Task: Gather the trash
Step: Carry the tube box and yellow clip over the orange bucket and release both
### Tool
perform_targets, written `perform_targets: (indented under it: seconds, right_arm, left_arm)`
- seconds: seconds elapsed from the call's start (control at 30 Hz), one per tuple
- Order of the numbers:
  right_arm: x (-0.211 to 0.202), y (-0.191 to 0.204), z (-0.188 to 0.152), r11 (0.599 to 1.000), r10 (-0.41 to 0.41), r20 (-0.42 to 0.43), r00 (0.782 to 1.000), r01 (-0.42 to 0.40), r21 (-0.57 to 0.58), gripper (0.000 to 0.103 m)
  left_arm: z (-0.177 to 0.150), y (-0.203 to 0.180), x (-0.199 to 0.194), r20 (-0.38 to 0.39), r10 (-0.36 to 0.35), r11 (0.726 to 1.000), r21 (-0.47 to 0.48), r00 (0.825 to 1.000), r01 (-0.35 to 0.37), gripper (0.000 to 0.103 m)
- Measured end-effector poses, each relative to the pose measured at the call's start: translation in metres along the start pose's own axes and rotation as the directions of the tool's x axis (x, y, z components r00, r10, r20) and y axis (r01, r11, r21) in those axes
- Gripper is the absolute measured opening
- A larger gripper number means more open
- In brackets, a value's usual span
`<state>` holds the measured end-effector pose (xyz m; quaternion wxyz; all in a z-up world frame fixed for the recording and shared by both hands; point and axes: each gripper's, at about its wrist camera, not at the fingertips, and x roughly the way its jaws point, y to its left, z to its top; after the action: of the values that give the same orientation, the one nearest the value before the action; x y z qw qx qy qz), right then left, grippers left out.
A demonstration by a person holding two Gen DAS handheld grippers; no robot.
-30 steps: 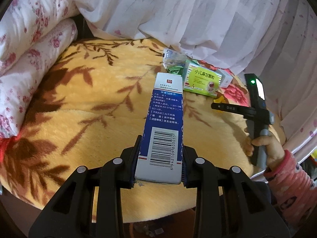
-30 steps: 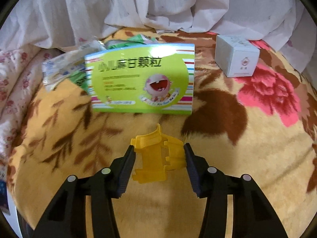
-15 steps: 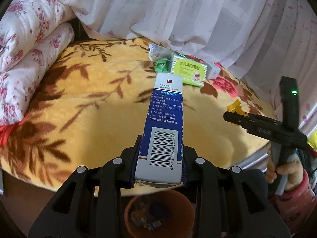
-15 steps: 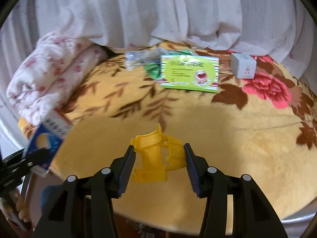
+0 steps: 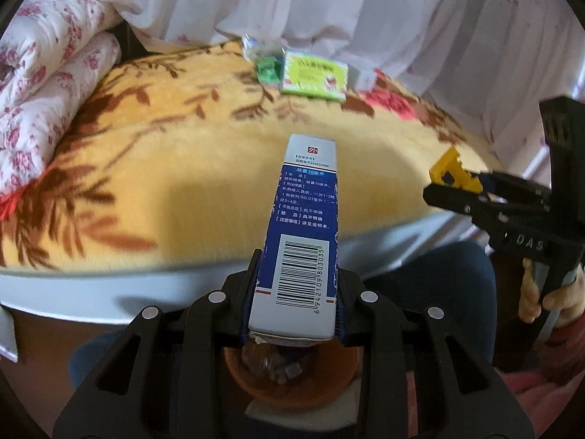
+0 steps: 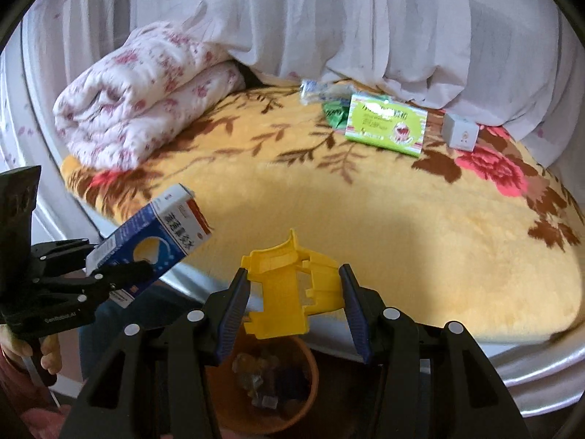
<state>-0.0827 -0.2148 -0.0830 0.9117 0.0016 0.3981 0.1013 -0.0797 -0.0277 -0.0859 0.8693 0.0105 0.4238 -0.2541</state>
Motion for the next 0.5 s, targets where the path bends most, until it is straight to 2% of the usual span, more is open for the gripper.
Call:
perform_targets:
  seconds: [0.17, 0.27, 0.5]
  right_arm:
    - [0.008, 0.008, -0.025, 1.000, 0.005, -0.053, 0.999, -0.006, -0.023, 0.050]
    - [0.019, 0.012, -0.039, 0.999, 0.016, -0.099, 0.995, -0.019, -0.029, 0.050]
    - [0.055, 0.020, -0.069, 0.998, 0.045, -0.229, 0.972, -0.055, -0.037, 0.050]
  left_arm:
    - [-0.028, -0.006, 0.013, -0.090, 0.003, 0.999, 0.037, 0.996, 0.001, 0.031]
    - [-0.043, -0.005, 0.027, -0.159, 0.000, 0.999, 0.045, 0.987, 0.007, 0.031]
    - [-0.072, -0.001, 0.067, -0.315, -0.018, 1.000, 0.012, 0.949, 0.023, 0.031]
